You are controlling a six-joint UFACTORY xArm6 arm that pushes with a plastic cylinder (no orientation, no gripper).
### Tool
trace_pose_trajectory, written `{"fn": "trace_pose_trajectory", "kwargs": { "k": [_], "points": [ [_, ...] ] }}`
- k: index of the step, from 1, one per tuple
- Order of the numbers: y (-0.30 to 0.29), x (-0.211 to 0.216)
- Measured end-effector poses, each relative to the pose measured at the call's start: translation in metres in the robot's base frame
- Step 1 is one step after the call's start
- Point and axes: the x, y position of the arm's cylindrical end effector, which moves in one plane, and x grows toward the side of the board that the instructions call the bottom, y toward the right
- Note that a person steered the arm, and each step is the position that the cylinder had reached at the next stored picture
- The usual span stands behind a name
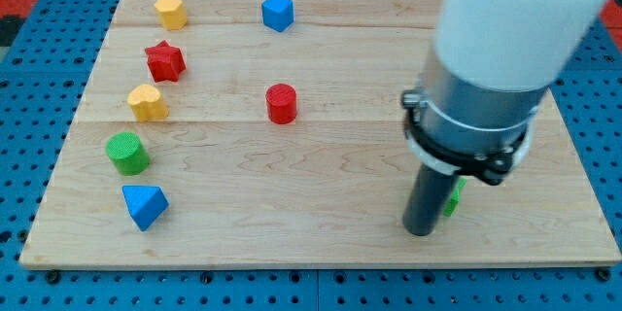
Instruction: Slide the green star to the bottom center
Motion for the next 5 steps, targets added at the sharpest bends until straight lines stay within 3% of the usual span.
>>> {"fn": "trace_pose_trajectory", "kwargs": {
  "k": [1,2,3,5],
  "points": [
    [0.091,0.001],
    [0.127,-0.001],
    [0.097,-0.033],
    [-0.034,-0.031]
  ]
}}
